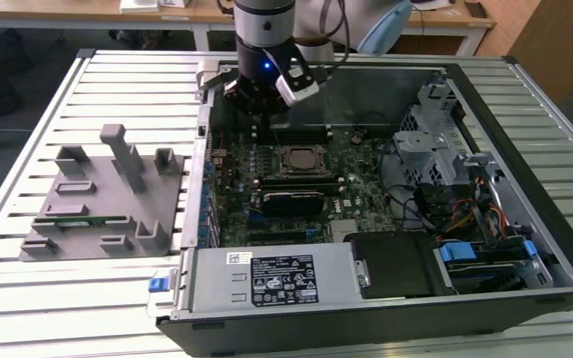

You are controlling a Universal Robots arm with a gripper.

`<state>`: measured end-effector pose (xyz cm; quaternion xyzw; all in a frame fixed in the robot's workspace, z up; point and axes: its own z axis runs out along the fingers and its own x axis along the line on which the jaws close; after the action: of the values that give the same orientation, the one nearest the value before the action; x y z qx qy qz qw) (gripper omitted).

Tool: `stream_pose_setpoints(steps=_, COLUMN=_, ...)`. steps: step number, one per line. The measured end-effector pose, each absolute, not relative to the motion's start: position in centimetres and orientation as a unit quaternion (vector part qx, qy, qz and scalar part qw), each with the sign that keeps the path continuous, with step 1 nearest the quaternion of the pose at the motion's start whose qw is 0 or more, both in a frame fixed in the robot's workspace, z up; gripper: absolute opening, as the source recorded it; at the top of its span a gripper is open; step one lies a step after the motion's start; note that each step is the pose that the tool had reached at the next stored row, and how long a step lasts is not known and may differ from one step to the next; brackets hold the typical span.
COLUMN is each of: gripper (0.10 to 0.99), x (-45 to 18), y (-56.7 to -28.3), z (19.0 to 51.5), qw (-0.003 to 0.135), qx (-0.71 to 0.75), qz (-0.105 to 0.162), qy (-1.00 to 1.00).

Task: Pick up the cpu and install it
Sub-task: 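Install the first cpu locking lever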

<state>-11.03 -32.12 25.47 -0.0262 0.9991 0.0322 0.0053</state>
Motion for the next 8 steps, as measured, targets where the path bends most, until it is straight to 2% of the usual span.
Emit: stream_pose_setpoints(steps=8, gripper=0.106, x=-10.94, y=-31.83, z=25.46, qw=0.005, qx=-0.028, qz=0.034, qy=0.999)
